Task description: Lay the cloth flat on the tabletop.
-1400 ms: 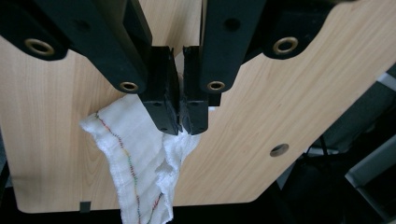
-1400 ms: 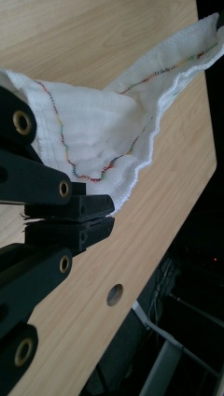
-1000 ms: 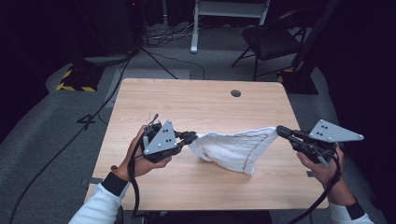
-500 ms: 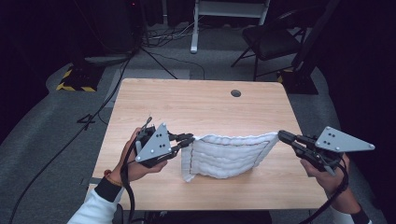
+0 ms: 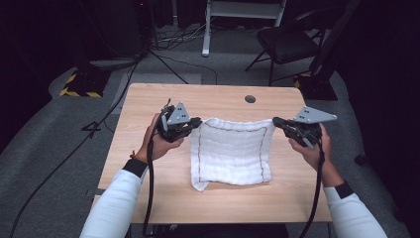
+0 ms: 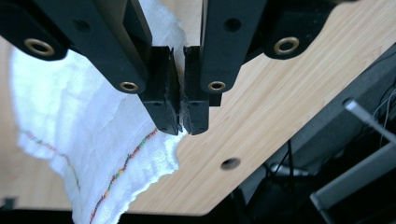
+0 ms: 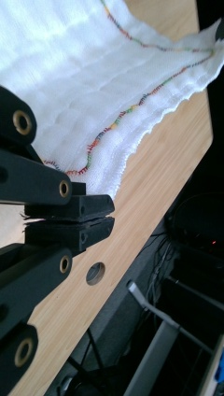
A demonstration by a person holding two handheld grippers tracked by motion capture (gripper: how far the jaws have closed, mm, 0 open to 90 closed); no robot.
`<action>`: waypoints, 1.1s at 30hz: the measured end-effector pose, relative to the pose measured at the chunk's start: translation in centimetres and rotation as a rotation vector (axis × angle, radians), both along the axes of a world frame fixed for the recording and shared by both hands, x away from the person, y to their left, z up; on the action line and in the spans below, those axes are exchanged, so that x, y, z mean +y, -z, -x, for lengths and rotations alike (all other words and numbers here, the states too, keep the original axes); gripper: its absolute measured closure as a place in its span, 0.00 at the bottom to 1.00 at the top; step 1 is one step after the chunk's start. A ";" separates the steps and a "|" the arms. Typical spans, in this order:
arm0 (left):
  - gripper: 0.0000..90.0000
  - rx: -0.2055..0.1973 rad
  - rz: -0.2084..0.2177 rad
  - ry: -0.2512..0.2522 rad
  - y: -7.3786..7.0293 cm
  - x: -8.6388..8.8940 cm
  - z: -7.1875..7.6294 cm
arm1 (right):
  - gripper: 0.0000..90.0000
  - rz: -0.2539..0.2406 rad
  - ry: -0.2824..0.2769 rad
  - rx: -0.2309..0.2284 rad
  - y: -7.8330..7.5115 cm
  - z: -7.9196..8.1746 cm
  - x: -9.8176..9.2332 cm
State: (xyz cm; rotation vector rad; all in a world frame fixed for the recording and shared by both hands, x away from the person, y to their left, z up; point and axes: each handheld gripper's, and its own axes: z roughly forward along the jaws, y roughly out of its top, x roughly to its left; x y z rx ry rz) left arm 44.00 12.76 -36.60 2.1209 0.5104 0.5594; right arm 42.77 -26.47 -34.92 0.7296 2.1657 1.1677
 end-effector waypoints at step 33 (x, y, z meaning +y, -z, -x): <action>0.61 0.190 -0.052 -0.079 8.5 -0.9 -4.0 | 0.68 0.108 0.083 0.189 7.4 -7.5 1.7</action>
